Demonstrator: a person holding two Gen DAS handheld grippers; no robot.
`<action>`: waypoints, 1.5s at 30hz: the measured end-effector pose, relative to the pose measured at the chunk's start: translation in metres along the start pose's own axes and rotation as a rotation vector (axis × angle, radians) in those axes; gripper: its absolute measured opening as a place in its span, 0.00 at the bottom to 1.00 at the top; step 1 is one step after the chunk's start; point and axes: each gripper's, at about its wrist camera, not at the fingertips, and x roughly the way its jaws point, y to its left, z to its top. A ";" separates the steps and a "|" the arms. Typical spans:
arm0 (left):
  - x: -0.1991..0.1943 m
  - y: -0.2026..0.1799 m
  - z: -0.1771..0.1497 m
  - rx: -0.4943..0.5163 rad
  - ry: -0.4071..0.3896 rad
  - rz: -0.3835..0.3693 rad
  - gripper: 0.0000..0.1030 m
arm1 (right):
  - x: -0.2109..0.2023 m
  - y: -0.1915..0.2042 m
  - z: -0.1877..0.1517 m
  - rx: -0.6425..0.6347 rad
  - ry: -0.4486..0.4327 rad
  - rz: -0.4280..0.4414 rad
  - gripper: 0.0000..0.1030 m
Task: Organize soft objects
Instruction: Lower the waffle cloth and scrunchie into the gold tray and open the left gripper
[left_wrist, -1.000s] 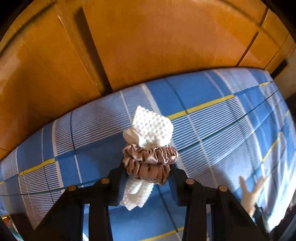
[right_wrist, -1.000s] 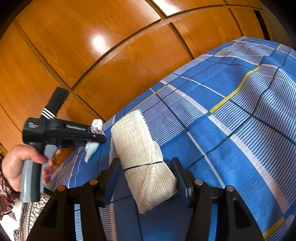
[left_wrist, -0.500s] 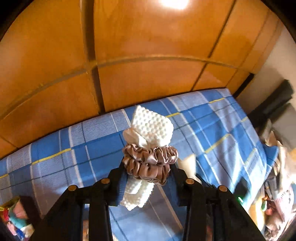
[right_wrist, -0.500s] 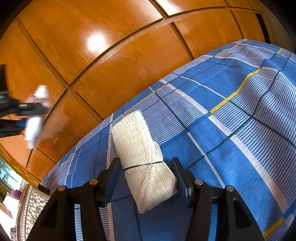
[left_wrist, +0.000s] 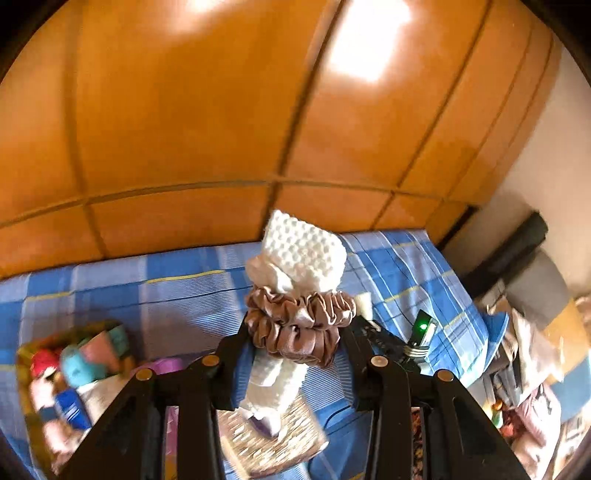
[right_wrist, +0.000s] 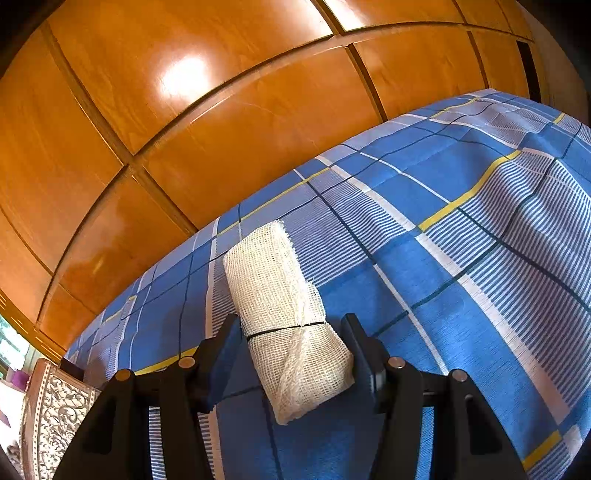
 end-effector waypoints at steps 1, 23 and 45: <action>-0.009 0.011 -0.005 -0.017 -0.012 0.006 0.39 | 0.000 0.001 0.000 -0.004 0.001 -0.005 0.55; 0.028 0.184 -0.208 -0.035 0.185 0.262 0.45 | 0.002 0.021 0.002 -0.111 0.017 -0.166 0.54; -0.057 0.198 -0.251 -0.225 -0.154 0.400 0.93 | -0.149 0.114 -0.002 -0.252 -0.186 -0.010 0.40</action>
